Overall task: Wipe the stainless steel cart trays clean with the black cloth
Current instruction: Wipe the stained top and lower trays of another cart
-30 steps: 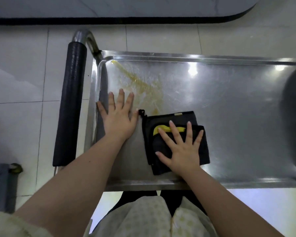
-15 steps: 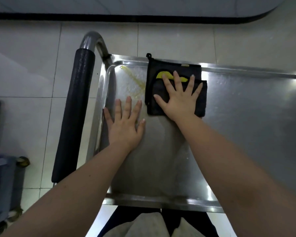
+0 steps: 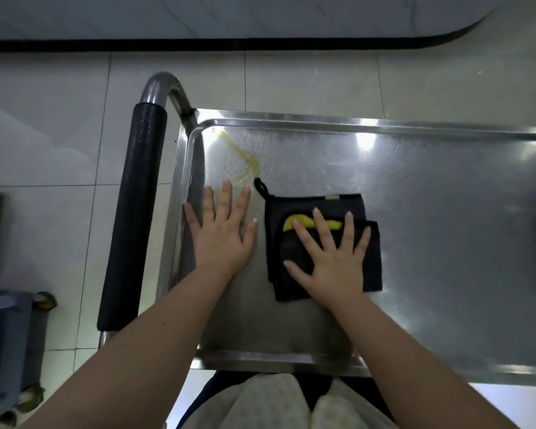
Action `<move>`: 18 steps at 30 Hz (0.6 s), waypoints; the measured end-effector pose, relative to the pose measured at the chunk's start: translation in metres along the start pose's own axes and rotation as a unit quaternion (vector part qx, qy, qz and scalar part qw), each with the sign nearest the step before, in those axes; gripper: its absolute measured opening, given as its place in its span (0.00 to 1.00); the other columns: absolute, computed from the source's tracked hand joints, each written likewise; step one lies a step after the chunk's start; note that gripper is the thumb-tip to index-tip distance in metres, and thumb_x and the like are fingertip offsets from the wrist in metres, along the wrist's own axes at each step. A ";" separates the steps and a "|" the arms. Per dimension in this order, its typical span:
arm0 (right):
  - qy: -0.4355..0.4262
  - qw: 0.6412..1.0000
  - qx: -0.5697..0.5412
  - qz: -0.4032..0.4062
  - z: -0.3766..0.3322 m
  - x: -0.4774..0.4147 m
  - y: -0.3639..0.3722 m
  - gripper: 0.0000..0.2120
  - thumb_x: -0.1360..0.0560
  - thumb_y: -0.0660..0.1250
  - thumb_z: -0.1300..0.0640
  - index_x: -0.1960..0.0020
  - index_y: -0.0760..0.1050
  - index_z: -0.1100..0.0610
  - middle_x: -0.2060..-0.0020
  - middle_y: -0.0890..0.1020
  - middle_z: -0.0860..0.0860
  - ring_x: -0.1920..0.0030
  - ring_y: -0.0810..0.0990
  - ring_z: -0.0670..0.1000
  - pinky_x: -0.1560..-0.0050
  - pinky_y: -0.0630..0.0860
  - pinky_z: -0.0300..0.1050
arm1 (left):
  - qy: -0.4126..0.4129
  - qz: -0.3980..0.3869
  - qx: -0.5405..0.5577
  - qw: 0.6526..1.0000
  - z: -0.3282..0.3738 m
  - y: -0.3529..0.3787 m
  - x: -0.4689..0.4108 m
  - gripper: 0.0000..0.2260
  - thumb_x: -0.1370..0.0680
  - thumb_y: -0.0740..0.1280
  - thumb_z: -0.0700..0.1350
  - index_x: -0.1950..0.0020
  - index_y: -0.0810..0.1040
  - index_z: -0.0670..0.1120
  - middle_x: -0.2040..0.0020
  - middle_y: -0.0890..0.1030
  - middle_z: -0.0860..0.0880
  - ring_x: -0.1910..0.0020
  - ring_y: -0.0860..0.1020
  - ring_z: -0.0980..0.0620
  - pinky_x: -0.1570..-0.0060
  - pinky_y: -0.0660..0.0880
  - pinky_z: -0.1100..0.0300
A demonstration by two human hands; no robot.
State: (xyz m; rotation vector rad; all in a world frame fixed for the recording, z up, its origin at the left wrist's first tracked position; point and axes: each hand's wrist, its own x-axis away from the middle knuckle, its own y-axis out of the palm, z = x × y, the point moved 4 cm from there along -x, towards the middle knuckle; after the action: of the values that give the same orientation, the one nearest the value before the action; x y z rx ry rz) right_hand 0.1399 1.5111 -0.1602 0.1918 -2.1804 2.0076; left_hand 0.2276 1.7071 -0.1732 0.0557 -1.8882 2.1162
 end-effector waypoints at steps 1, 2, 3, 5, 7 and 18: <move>0.008 1.000 -0.002 0.004 -0.001 -0.024 -0.005 0.36 0.27 0.49 0.26 0.22 0.53 0.37 0.21 0.55 0.47 0.24 0.47 0.70 0.30 0.43 0.76 | 0.000 0.003 0.002 1.000 0.000 0.000 0.000 0.27 0.19 0.43 0.63 0.20 0.43 0.61 0.19 0.44 0.52 0.21 0.40 0.44 0.28 0.39 0.32; 0.021 1.000 -0.005 0.002 0.000 -0.049 -0.010 0.36 0.27 0.48 0.25 0.22 0.51 0.36 0.20 0.52 0.46 0.24 0.45 0.70 0.30 0.41 0.75 | -0.001 0.006 0.006 1.000 0.000 0.000 0.001 0.27 0.19 0.43 0.63 0.20 0.44 0.61 0.19 0.45 0.52 0.21 0.41 0.44 0.28 0.39 0.32; 0.036 0.999 -0.005 -0.007 0.001 -0.075 -0.015 0.36 0.28 0.46 0.25 0.22 0.48 0.35 0.20 0.49 0.46 0.24 0.42 0.70 0.30 0.39 0.75 | -0.001 0.010 0.009 1.000 0.000 -0.001 0.001 0.27 0.19 0.44 0.63 0.20 0.45 0.62 0.19 0.45 0.52 0.20 0.41 0.44 0.28 0.39 0.32; 0.063 0.998 0.000 -0.032 0.003 -0.120 -0.024 0.36 0.28 0.44 0.24 0.22 0.43 0.34 0.20 0.43 0.44 0.24 0.37 0.69 0.31 0.35 0.74 | 0.000 0.016 0.014 1.000 0.002 -0.003 -0.002 0.27 0.19 0.45 0.63 0.20 0.46 0.62 0.19 0.46 0.52 0.20 0.42 0.44 0.28 0.39 0.33; 0.079 0.996 0.005 -0.046 0.005 -0.145 -0.029 0.37 0.27 0.42 0.24 0.22 0.40 0.35 0.21 0.41 0.44 0.24 0.35 0.69 0.31 0.34 0.74 | 0.002 0.014 0.016 1.000 0.005 -0.005 -0.009 0.27 0.19 0.45 0.62 0.20 0.46 0.62 0.19 0.45 0.52 0.21 0.41 0.44 0.28 0.39 0.33; 0.018 0.999 -0.033 -0.010 0.008 -0.063 -0.018 0.37 0.25 0.49 0.28 0.21 0.41 0.38 0.20 0.44 0.46 0.23 0.38 0.64 0.25 0.35 0.64 | 0.008 -0.014 -0.002 1.000 0.010 -0.008 -0.013 0.27 0.19 0.42 0.63 0.20 0.41 0.61 0.19 0.39 0.53 0.21 0.37 0.44 0.29 0.37 0.32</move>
State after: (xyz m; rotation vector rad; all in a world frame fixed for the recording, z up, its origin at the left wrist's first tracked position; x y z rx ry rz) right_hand 0.2052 1.5005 -0.1565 0.1652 -2.2100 1.9103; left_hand 0.2403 1.6959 -0.1675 0.0644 -1.8709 2.0882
